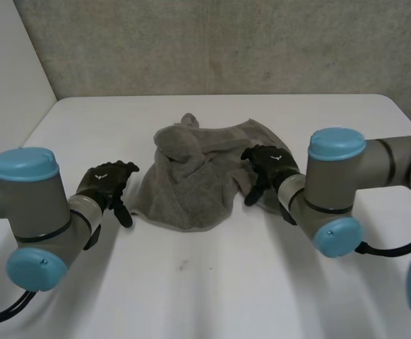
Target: Fold the towel.
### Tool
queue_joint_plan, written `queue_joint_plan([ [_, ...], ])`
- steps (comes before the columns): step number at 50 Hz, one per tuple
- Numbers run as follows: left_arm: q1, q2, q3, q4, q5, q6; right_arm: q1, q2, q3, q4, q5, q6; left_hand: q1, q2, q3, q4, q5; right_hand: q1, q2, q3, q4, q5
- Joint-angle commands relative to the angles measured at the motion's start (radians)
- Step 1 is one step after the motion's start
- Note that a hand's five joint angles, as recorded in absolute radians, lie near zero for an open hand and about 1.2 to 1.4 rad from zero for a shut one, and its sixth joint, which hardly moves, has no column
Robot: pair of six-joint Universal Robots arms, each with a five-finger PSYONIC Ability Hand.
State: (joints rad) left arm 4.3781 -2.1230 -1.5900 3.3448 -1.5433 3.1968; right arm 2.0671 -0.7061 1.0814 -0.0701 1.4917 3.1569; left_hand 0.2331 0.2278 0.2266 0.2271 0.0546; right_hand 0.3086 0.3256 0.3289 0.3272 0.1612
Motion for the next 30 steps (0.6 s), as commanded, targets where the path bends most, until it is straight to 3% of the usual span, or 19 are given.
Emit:
queue_joint_plan([
  [1,-0.002,0.006,-0.014,0.008,0.0,0.005,0.005,0.096,-0.115,-0.017,0.016,-0.009,0.022,0.027,0.028,0.028,0.026,0.49,0.473,0.469,0.471,0.463],
  [3,-0.002,0.008,-0.018,0.01,0.0,0.005,0.005,0.106,-0.161,-0.017,0.021,-0.012,0.022,0.027,0.028,0.028,0.026,1.085,1.068,1.064,1.066,1.058],
  [9,-0.002,0.008,-0.025,0.012,0.002,0.005,0.005,0.014,-0.163,-0.017,0.024,-0.02,0.022,0.027,0.028,0.028,0.026,1.088,1.071,1.067,1.069,1.06],
  [22,-0.011,0.0,-0.022,0.024,0.032,0.003,-0.008,-0.386,0.072,-0.001,0.021,-0.12,0.027,0.033,0.034,0.033,0.031,1.088,1.071,1.067,1.069,1.06],
  [30,-0.02,-0.02,-0.016,0.091,0.035,0.006,-0.007,-0.472,0.13,0.055,0.021,-0.123,0.051,0.056,0.057,0.057,0.055,1.088,1.071,1.067,1.069,1.06],
])
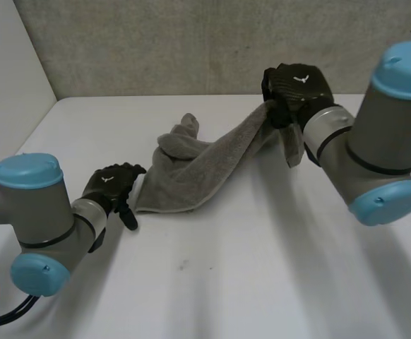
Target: Fold the towel.
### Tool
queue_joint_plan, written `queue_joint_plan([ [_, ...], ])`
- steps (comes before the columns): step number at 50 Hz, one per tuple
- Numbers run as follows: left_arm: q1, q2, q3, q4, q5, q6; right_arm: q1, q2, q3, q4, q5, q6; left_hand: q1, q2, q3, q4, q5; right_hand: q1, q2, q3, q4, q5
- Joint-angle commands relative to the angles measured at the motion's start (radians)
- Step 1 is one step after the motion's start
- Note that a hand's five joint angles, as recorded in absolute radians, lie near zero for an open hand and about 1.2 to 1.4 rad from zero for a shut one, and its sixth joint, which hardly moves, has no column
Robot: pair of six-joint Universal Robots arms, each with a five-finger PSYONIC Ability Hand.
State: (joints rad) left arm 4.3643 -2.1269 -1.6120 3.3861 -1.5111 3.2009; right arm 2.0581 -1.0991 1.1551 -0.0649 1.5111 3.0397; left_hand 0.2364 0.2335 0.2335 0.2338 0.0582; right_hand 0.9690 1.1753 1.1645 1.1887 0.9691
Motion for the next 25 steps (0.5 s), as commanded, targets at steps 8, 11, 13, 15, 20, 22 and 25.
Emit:
queue_joint_plan([
  [8,-0.032,-0.036,0.014,0.053,0.006,-0.001,0.002,-0.131,0.072,0.092,0.003,0.001,0.118,0.121,0.121,0.121,0.122,0.427,0.221,0.232,0.208,0.253],
  [11,-0.051,-0.036,0.014,0.053,0.012,-0.004,0.0,-0.142,0.072,0.097,0.001,0.004,0.165,0.168,0.168,0.168,0.169,0.427,0.221,0.232,0.208,0.253],
  [13,-0.066,-0.036,0.015,0.053,0.023,-0.006,0.002,-0.159,0.068,0.102,0.003,0.008,0.235,0.238,0.238,0.238,0.239,0.427,0.221,0.232,0.208,0.253],
  [15,-0.072,-0.036,0.017,0.055,0.025,-0.007,0.002,-0.169,0.067,0.103,0.003,0.011,0.267,0.27,0.27,0.27,0.271,0.427,0.221,0.232,0.208,0.253],
  [20,-0.086,-0.051,0.041,0.055,0.019,-0.01,0.005,-0.212,0.063,0.111,0.003,0.01,0.344,0.347,0.347,0.346,0.348,0.427,0.221,0.232,0.208,0.253],
  [22,-0.088,-0.058,0.052,0.056,0.016,-0.01,0.005,-0.228,0.061,0.12,0.003,0.01,0.379,0.382,0.382,0.382,0.383,0.427,0.221,0.232,0.208,0.253],
  [25,-0.089,-0.076,0.081,0.061,0.014,-0.019,0.005,-0.265,0.058,0.152,0.001,0.011,0.476,0.479,0.479,0.479,0.48,0.427,0.221,0.232,0.208,0.253],
])
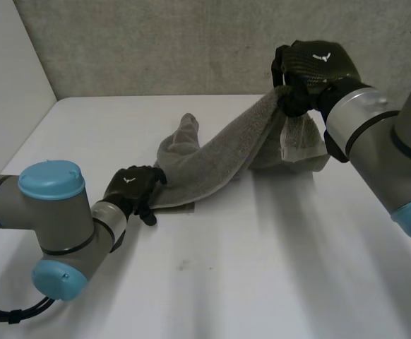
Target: Fold the towel.
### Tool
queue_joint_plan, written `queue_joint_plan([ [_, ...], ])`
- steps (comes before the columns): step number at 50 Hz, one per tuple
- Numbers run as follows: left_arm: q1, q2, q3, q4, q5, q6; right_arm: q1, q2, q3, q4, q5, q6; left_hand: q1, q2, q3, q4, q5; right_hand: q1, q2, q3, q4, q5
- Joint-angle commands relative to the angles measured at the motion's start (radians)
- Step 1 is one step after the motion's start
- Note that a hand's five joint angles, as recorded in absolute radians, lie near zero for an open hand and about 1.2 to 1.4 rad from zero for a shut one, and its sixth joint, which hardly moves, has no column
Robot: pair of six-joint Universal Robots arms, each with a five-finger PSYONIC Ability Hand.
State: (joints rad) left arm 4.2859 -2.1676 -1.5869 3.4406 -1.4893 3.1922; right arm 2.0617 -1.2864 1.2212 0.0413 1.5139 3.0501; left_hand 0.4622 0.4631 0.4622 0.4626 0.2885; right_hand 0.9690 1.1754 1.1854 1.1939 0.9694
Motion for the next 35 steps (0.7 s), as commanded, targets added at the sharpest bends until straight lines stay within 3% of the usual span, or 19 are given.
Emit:
queue_joint_plan([
  [1,-0.011,-0.046,0.07,0.008,-0.008,-0.026,0.002,-0.094,-0.008,0.061,-0.001,0.001,0.306,0.305,0.306,0.305,0.305,0.427,0.221,0.211,0.202,0.252],
  [6,-0.031,-0.084,0.126,0.008,-0.008,-0.09,-0.003,-0.157,-0.002,0.098,-0.008,0.004,0.479,0.478,0.479,0.478,0.478,0.427,0.221,0.211,0.202,0.252],
  [16,-0.078,-0.156,0.197,0.008,-0.017,-0.104,-0.069,-0.249,0.015,0.112,-0.023,0.061,0.497,0.496,0.497,0.497,0.496,0.427,0.221,0.211,0.202,0.252],
  [18,-0.08,-0.156,0.2,0.008,-0.032,-0.103,-0.09,-0.26,0.032,0.117,-0.047,0.065,0.567,0.567,0.567,0.567,0.567,0.427,0.221,0.211,0.202,0.252],
  [20,-0.08,-0.147,0.208,0.008,-0.089,-0.098,-0.101,-0.264,0.037,0.118,-0.06,0.065,0.933,0.932,0.933,0.932,0.932,0.427,0.221,0.211,0.202,0.252],
  [24,-0.077,-0.126,0.215,0.006,-0.166,-0.094,-0.129,-0.271,0.044,0.118,-0.075,0.065,0.934,0.933,0.934,0.934,0.933,0.427,0.221,0.211,0.202,0.252],
  [28,-0.048,0.019,0.193,-0.009,-0.227,-0.095,-0.173,-0.271,0.04,0.132,-0.107,0.044,0.934,0.933,0.934,0.934,0.933,0.427,0.221,0.211,0.202,0.252],
  [29,-0.048,0.02,0.192,-0.009,-0.227,-0.095,-0.187,-0.269,0.037,0.15,-0.122,0.026,0.934,0.933,0.934,0.934,0.933,0.427,0.221,0.211,0.202,0.252],
  [31,0.013,0.189,0.13,-0.012,-0.227,-0.095,-0.204,-0.269,0.037,0.179,-0.145,-0.008,0.934,0.933,0.934,0.934,0.933,0.427,0.221,0.211,0.202,0.252],
  [32,0.014,0.19,0.13,-0.012,-0.227,-0.095,-0.204,-0.269,0.037,0.18,-0.146,-0.008,0.934,0.933,0.934,0.934,0.933,0.427,0.221,0.211,0.202,0.252],
  [34,0.067,0.361,0.082,-0.018,-0.224,-0.092,-0.241,-0.267,0.04,0.263,-0.202,-0.11,0.934,0.933,0.934,0.934,0.933,0.427,0.221,0.211,0.202,0.252],
  [35,0.068,0.362,0.082,-0.018,-0.224,-0.092,-0.241,-0.267,0.04,0.264,-0.202,-0.111,0.934,0.933,0.934,0.934,0.933,0.427,0.221,0.211,0.202,0.252],
])
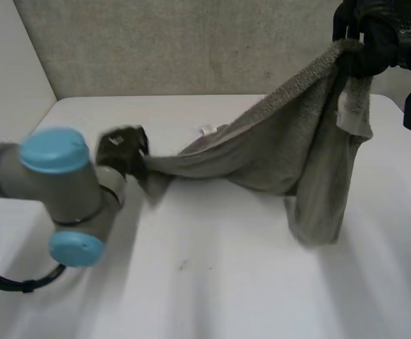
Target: Fold the towel.
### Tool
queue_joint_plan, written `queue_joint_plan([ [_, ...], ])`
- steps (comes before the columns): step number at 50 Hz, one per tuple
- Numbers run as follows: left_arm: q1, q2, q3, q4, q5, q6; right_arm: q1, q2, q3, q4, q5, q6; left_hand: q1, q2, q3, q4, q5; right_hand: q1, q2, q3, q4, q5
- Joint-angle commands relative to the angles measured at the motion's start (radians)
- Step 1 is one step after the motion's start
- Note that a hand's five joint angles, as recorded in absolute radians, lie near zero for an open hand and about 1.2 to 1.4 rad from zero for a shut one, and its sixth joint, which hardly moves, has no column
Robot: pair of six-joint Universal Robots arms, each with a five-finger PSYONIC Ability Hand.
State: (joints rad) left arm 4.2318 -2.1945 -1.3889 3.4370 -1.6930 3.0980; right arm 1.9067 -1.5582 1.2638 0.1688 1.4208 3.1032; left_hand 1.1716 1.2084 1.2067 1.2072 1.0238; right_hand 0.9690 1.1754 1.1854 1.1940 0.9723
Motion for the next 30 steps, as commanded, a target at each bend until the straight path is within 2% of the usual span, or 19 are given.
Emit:
queue_joint_plan([
  [1,0.129,0.46,-0.134,-0.025,-0.011,0.01,-0.106,0.004,0.003,0.177,-0.135,-0.228,0.225,0.188,0.19,0.189,0.198,0.427,0.221,0.211,0.202,0.249],
  [2,0.129,0.461,-0.134,-0.025,-0.011,0.01,-0.121,0.006,0.015,0.222,-0.154,-0.297,0.225,0.188,0.19,0.189,0.198,0.427,0.221,0.211,0.202,0.249],
  [3,0.131,0.526,-0.146,-0.044,0.008,0.027,-0.121,0.006,0.016,0.222,-0.154,-0.298,0.225,0.188,0.19,0.189,0.198,0.427,0.221,0.211,0.202,0.249],
  [4,0.132,0.582,-0.153,-0.079,0.036,0.057,-0.13,0.009,0.035,0.263,-0.163,-0.37,0.225,0.188,0.19,0.189,0.198,0.427,0.221,0.211,0.202,0.249],
  [5,0.132,0.582,-0.153,-0.079,0.036,0.057,-0.13,0.009,0.036,0.264,-0.163,-0.371,0.225,0.188,0.19,0.189,0.198,0.427,0.221,0.211,0.202,0.249],
  [7,0.148,0.662,-0.171,-0.184,0.103,0.137,-0.132,0.012,0.092,0.339,-0.177,-0.516,0.225,0.188,0.19,0.189,0.198,0.427,0.221,0.211,0.202,0.249],
  [8,0.148,0.662,-0.171,-0.185,0.104,0.137,-0.132,0.012,0.092,0.339,-0.177,-0.517,0.225,0.188,0.19,0.189,0.198,0.427,0.221,0.211,0.202,0.249],
  [9,0.151,0.679,-0.182,-0.243,0.125,0.175,-0.129,0.013,0.127,0.372,-0.175,-0.585,0.225,0.188,0.19,0.189,0.198,0.427,0.221,0.211,0.202,0.249],
  [10,0.151,0.679,-0.182,-0.243,0.125,0.175,-0.127,0.015,0.166,0.402,-0.169,-0.656,0.225,0.188,0.19,0.189,0.198,0.427,0.221,0.211,0.202,0.249],
  [11,0.152,0.679,-0.194,-0.316,0.137,0.218,-0.127,0.015,0.166,0.402,-0.169,-0.656,0.225,0.188,0.19,0.189,0.198,0.427,0.221,0.211,0.202,0.249],
  [12,0.157,0.673,-0.208,-0.391,0.139,0.261,-0.127,0.021,0.208,0.426,-0.168,-0.725,0.225,0.188,0.19,0.189,0.198,0.427,0.221,0.211,0.202,0.249],
  [13,0.157,0.673,-0.208,-0.392,0.139,0.261,-0.127,0.021,0.209,0.426,-0.168,-0.726,0.225,0.188,0.19,0.189,0.198,0.427,0.221,0.211,0.202,0.249],
  [15,0.162,0.647,-0.238,-0.519,0.136,0.342,-0.129,0.05,0.302,0.462,-0.16,-0.867,0.225,0.188,0.19,0.189,0.198,0.427,0.221,0.211,0.202,0.249],
  [16,0.162,0.647,-0.239,-0.519,0.136,0.343,-0.129,0.05,0.302,0.462,-0.16,-0.868,0.225,0.188,0.19,0.189,0.198,0.427,0.221,0.211,0.202,0.249],
  [18,0.165,0.608,-0.256,-0.567,0.134,0.38,-0.126,0.105,0.362,0.463,-0.146,-0.978,0.225,0.188,0.19,0.189,0.198,0.427,0.221,0.211,0.202,0.249],
  [20,0.171,0.523,-0.268,-0.605,0.136,0.424,-0.126,0.133,0.374,0.463,-0.134,-1.012,0.225,0.188,0.19,0.189,0.198,0.427,0.221,0.211,0.202,0.249],
  [24,0.174,0.437,-0.252,-0.588,0.138,0.438,-0.12,0.193,0.362,0.462,-0.102,-1.026,0.225,0.188,0.19,0.189,0.198,0.427,0.221,0.211,0.202,0.249],
  [30,0.168,0.277,-0.106,-0.493,0.13,0.441,-0.058,0.333,0.178,0.402,-0.04,-0.956,0.225,0.188,0.19,0.189,0.198,0.427,0.221,0.211,0.202,0.249],
])
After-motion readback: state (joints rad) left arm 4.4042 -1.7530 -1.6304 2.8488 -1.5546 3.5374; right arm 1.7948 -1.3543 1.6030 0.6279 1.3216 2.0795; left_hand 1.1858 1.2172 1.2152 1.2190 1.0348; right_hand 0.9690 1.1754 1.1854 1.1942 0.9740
